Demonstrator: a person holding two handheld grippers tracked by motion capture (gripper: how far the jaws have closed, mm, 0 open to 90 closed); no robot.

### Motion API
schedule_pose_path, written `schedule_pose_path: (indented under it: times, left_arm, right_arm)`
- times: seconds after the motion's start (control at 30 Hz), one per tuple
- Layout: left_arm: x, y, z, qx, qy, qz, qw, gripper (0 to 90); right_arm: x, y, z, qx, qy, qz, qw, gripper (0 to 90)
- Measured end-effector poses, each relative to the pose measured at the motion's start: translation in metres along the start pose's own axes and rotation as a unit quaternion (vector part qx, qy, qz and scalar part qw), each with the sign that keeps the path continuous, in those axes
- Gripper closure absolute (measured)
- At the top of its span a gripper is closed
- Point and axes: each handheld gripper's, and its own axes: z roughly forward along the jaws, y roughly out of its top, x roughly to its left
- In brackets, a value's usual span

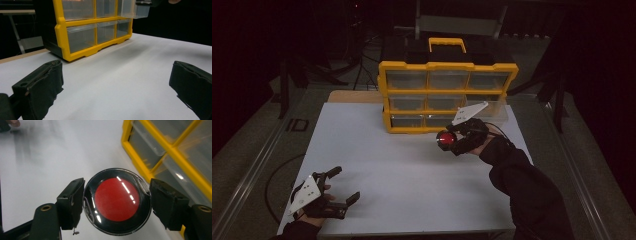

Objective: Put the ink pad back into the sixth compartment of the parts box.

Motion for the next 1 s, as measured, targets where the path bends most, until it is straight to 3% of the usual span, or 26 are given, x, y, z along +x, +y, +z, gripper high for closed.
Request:
schedule_pose_path:
  times: [0.5,1.0]
  left_arm:
    - [0.001,0.000,0.000,-0.003,-0.001,-0.005,1.0000,0.0]
    - [0.001,0.000,0.000,-0.002,-0.001,-0.004,1.0000,0.0]
  right_arm:
    - [-0.018,0.014,-0.029,-0.008,-0.024,0.007,0.9996,30.2]
    - [-0.040,0.023,-0.062,-0.017,-0.064,0.020,0.9976,30.2]
